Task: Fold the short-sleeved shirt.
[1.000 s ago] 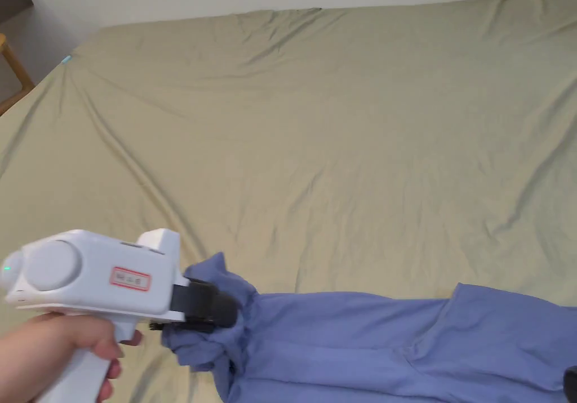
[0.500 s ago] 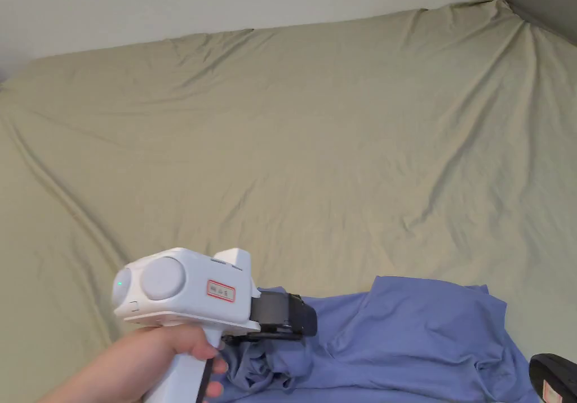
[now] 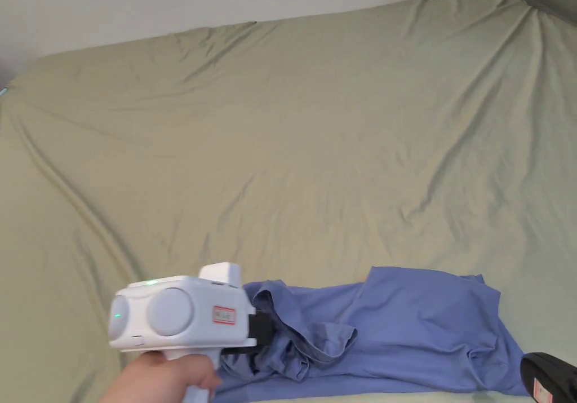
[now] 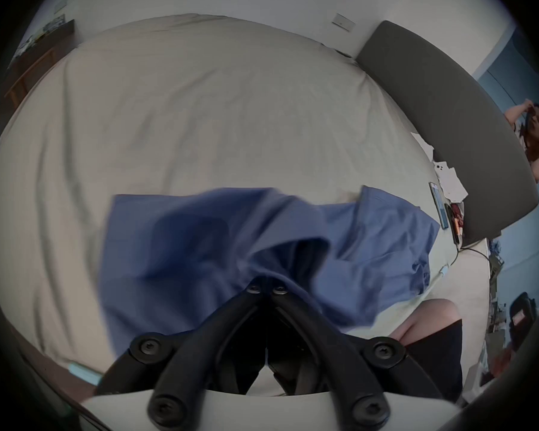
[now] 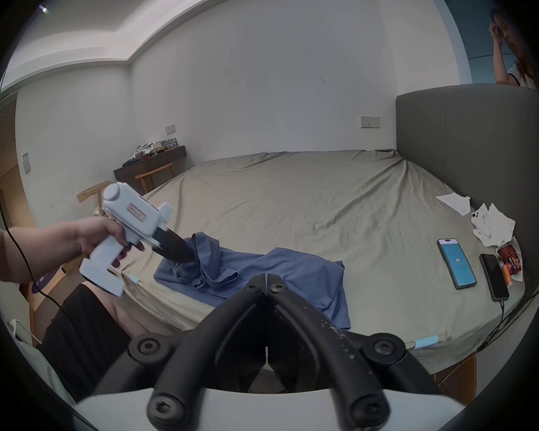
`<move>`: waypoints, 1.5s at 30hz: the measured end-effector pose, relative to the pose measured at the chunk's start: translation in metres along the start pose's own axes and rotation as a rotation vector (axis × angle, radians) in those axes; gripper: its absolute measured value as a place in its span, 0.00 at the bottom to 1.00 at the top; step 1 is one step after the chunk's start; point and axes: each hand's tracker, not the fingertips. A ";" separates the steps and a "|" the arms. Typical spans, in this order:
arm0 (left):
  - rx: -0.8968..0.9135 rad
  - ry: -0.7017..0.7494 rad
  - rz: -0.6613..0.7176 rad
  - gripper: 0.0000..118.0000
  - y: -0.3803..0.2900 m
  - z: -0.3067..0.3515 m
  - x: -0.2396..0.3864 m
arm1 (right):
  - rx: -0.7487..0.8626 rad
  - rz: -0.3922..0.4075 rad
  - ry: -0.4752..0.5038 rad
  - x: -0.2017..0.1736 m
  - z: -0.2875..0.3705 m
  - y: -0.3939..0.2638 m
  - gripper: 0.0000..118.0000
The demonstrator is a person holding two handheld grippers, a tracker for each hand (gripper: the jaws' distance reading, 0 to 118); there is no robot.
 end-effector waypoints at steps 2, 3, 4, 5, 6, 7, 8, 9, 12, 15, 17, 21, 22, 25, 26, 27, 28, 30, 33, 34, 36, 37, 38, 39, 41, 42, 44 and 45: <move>-0.018 -0.002 -0.003 0.00 0.007 -0.020 0.020 | 0.005 -0.006 -0.007 0.000 0.003 -0.001 0.02; -0.030 -0.013 0.003 0.00 0.009 -0.028 0.030 | 0.007 -0.007 -0.011 0.000 0.006 -0.001 0.02; -0.045 -0.064 -0.002 0.00 0.006 -0.035 0.037 | 0.011 -0.008 -0.012 0.000 0.009 -0.001 0.02; -0.060 -0.110 -0.009 0.00 0.006 -0.039 0.046 | 0.015 -0.012 -0.010 0.000 0.011 -0.002 0.02; -0.076 -0.156 -0.010 0.00 0.007 -0.040 0.054 | 0.016 -0.016 -0.010 0.000 0.013 -0.002 0.02; -0.077 -0.178 -0.028 0.00 0.007 -0.034 0.061 | 0.018 -0.017 -0.011 0.000 0.015 -0.002 0.02; -0.058 -0.212 -0.048 0.00 0.004 -0.026 0.063 | 0.020 -0.013 -0.015 0.000 0.016 -0.002 0.02; -0.036 -0.230 -0.065 0.00 0.004 -0.014 0.063 | 0.021 -0.011 -0.019 -0.001 0.017 -0.001 0.02; 0.029 -0.298 -0.104 0.00 0.003 0.043 0.042 | 0.024 -0.012 -0.025 0.001 0.019 0.000 0.02; 0.136 -0.452 -0.032 0.00 0.006 0.104 -0.022 | 0.018 -0.013 -0.024 -0.002 0.016 0.001 0.02; 0.211 -0.499 0.029 0.00 0.008 0.125 -0.079 | 0.001 -0.009 -0.014 -0.005 0.011 0.002 0.02; 0.124 -0.600 0.237 0.21 0.001 0.109 -0.197 | -0.029 0.020 0.007 -0.018 -0.001 0.005 0.02; 0.106 -0.597 0.318 0.44 -0.007 0.099 -0.222 | -0.033 0.027 0.020 -0.022 -0.004 0.007 0.02; 0.027 -0.528 0.358 1.00 -0.026 0.067 -0.241 | -0.047 0.043 0.049 -0.033 -0.012 0.011 0.02; 0.019 -0.552 0.344 0.99 -0.030 0.058 -0.244 | -0.051 0.050 0.054 -0.037 -0.015 0.013 0.02; 0.015 -0.603 0.346 0.99 -0.034 0.049 -0.247 | -0.055 0.059 0.060 -0.041 -0.019 0.014 0.02; 0.015 -0.642 0.386 0.99 -0.034 0.041 -0.236 | -0.062 0.065 0.064 -0.044 -0.022 0.015 0.02; 0.016 -0.696 0.402 0.99 -0.031 0.025 -0.227 | -0.069 0.070 0.067 -0.050 -0.028 0.018 0.02; 0.012 -0.730 0.398 0.94 -0.020 -0.004 -0.208 | -0.080 0.067 0.082 -0.056 -0.036 0.022 0.02; -0.015 -0.739 0.395 0.92 -0.017 -0.015 -0.199 | -0.084 0.068 0.083 -0.058 -0.038 0.023 0.02; -0.043 -0.755 0.365 0.86 -0.012 -0.035 -0.194 | -0.089 0.079 0.081 -0.061 -0.041 0.026 0.02; -0.037 -0.745 0.343 0.73 -0.010 -0.036 -0.188 | -0.089 0.086 0.078 -0.062 -0.042 0.028 0.02; -0.045 -0.730 0.324 0.44 -0.008 -0.040 -0.183 | -0.087 0.091 0.075 -0.062 -0.042 0.029 0.02; -0.053 -0.648 0.301 0.14 -0.008 -0.043 -0.180 | -0.086 0.091 0.074 -0.062 -0.043 0.030 0.02; -0.058 -0.674 0.324 0.13 -0.010 -0.048 -0.194 | -0.086 0.083 0.072 -0.061 -0.043 0.032 0.02; -0.049 -0.709 0.328 0.13 -0.009 -0.042 -0.199 | -0.086 0.082 0.072 -0.061 -0.044 0.032 0.02; -0.041 -0.682 0.299 0.12 -0.011 -0.031 -0.210 | -0.090 0.086 0.067 -0.061 -0.045 0.032 0.02; -0.026 -0.641 0.269 0.12 -0.010 -0.022 -0.216 | -0.092 0.088 0.065 -0.061 -0.046 0.032 0.02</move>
